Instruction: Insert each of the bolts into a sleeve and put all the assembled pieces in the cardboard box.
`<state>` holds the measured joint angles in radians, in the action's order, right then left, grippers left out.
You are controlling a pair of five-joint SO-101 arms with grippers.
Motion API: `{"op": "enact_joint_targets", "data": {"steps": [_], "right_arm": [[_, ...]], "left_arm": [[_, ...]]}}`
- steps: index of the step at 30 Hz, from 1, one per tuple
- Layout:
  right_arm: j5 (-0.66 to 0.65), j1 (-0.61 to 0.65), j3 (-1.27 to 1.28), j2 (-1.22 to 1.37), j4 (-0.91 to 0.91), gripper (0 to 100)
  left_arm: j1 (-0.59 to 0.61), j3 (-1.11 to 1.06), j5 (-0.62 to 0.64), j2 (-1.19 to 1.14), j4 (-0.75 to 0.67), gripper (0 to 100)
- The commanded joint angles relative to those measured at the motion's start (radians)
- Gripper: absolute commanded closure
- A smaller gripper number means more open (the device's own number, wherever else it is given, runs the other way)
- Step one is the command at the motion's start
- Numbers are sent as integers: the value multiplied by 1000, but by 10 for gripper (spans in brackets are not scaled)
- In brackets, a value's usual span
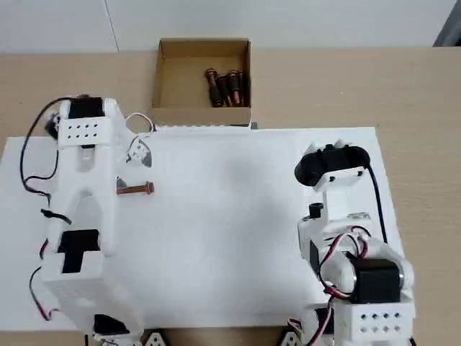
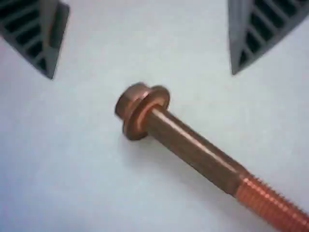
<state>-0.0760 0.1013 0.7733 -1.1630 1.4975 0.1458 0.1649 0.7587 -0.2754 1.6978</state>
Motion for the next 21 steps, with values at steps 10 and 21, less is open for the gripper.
{"op": "enact_joint_targets", "data": {"steps": [10, 21], "right_arm": [[-86, -2, -8, -8, -45, 995], [-89, -4, -3, -1, -33, 995]], "left_arm": [[3, 45, -638, 9, 12, 776], [5, 45, -1132, 9, 6, 776]]}}
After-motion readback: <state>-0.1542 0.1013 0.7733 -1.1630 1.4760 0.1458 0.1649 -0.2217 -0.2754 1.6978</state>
